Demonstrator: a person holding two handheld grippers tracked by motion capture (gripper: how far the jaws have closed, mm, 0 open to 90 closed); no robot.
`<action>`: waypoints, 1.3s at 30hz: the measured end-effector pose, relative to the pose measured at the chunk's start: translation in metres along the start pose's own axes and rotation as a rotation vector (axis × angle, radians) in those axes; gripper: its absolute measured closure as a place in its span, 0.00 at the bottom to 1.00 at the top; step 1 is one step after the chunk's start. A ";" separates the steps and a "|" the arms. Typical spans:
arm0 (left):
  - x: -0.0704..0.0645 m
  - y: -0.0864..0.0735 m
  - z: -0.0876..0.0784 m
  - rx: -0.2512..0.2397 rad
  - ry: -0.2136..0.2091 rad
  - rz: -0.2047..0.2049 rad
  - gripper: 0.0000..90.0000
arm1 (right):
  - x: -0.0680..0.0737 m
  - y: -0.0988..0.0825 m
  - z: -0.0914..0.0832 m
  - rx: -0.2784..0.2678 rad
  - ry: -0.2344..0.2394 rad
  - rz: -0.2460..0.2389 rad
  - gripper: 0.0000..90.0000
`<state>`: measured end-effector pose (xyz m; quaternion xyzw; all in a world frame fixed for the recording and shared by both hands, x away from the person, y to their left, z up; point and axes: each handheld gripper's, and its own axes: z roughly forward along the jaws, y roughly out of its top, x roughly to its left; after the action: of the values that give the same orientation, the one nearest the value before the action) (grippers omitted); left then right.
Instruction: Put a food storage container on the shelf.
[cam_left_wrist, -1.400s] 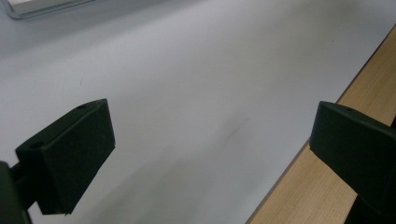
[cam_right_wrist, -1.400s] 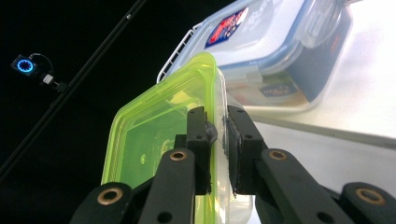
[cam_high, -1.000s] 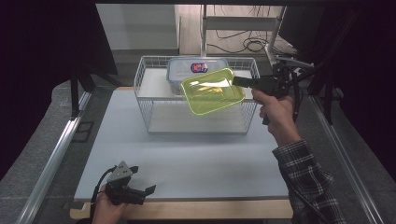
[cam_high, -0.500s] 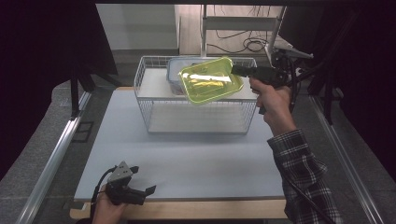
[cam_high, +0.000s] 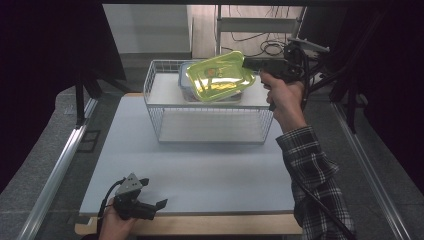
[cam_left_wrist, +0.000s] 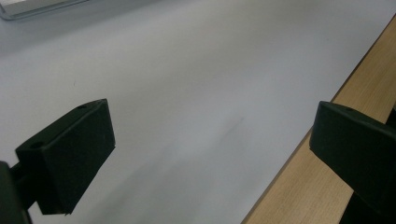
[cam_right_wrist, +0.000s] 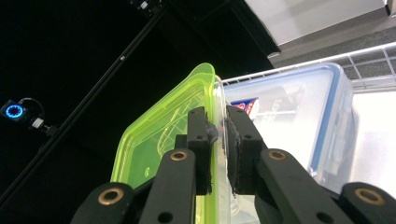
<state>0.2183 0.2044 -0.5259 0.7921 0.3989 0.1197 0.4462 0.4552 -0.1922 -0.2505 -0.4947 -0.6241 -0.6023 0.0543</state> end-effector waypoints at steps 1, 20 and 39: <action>0.000 0.000 0.000 0.000 -0.001 0.000 0.00 | 0.001 0.002 0.002 -0.004 -0.004 0.000 0.90; -0.001 0.001 0.001 -0.002 -0.015 -0.003 0.00 | -0.007 0.010 0.010 -0.056 -0.029 0.035 0.92; -0.011 0.149 0.001 -0.233 -0.141 0.011 0.59 | -0.013 0.009 0.016 -0.055 -0.066 0.044 0.91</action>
<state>0.2897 0.1531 -0.4051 0.7436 0.3454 0.1115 0.5615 0.4764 -0.1887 -0.2570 -0.5291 -0.5978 -0.6013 0.0334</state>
